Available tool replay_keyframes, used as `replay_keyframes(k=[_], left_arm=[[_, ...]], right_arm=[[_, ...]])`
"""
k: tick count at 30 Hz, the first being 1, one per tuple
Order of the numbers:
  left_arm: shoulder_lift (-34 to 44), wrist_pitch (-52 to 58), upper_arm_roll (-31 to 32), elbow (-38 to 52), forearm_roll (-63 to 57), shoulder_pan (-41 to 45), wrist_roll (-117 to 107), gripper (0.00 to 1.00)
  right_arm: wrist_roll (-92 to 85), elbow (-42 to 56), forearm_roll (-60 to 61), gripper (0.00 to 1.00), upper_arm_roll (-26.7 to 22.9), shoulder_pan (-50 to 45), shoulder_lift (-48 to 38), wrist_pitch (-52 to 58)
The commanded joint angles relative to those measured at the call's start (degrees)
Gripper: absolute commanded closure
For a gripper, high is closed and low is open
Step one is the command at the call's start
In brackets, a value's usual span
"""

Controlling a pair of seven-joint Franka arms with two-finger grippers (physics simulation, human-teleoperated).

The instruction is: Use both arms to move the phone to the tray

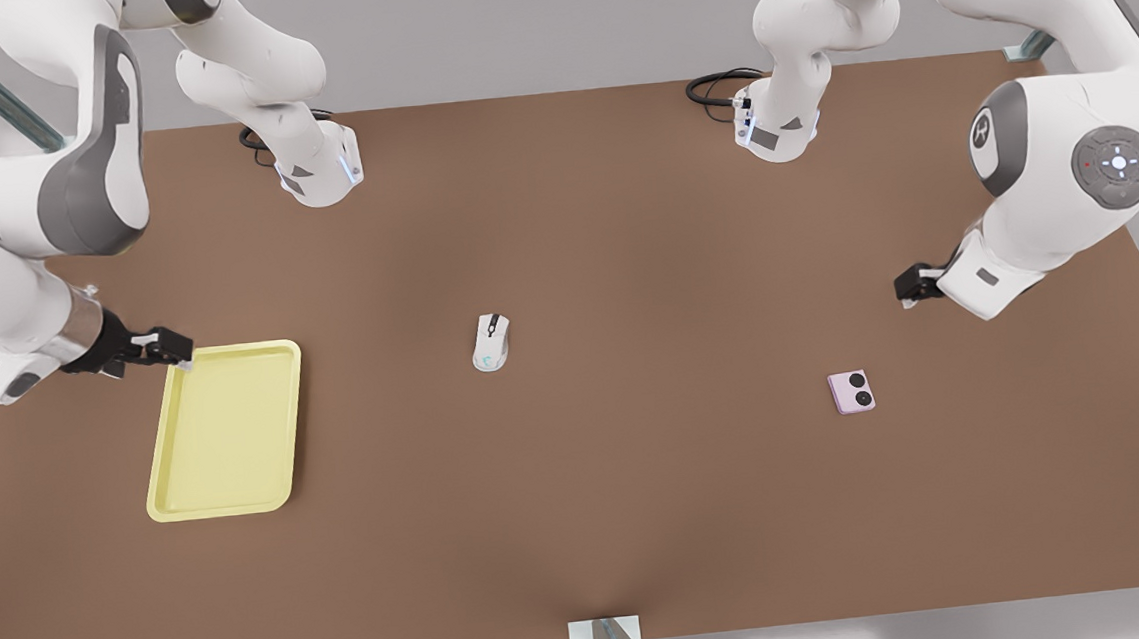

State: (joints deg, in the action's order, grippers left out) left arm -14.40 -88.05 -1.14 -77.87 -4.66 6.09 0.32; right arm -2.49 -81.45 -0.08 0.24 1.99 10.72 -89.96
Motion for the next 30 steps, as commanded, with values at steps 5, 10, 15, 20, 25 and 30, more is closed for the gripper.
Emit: replay_keyframes(k=[5, 10, 15, 20, 25, 30], left_arm=[[-3.79, -22.94, -0.09, -14.59, 3.25, 0.06, -7.88, 0.0], [-7.83, -49.5, -2.28, -30.68, 3.43, -0.21, -13.33, 0.0], [-12.32, -57.85, -3.16, -34.55, 3.43, -2.05, -12.81, 0.0], [-13.99, -66.46, -3.08, -39.38, 3.6, -2.05, -12.72, 0.0], [-16.45, -68.13, -3.08, -39.03, 3.87, -2.05, -12.81, 0.0], [-18.38, -69.27, -2.99, -38.85, 3.95, -2.05, -12.81, 0.0]], right_arm=[[-3.57, 1.56, 1.4, 0.0, -0.24, 1.09, 0.62, -3.03], [-3.57, 1.73, 0.44, 0.0, -0.24, 1.18, 0.27, -2.59], [-3.48, 3.49, 0.61, 0.0, -0.51, 3.37, 0.0, -2.15], [-3.48, 3.58, 0.35, 0.0, -0.33, 2.93, 0.18, -1.36], [-3.57, 5.51, 0.44, 0.0, -0.51, 3.37, 0.35, 0.22], [-3.57, 5.51, 0.53, 0.0, -0.68, 3.73, 0.62, -0.39]])
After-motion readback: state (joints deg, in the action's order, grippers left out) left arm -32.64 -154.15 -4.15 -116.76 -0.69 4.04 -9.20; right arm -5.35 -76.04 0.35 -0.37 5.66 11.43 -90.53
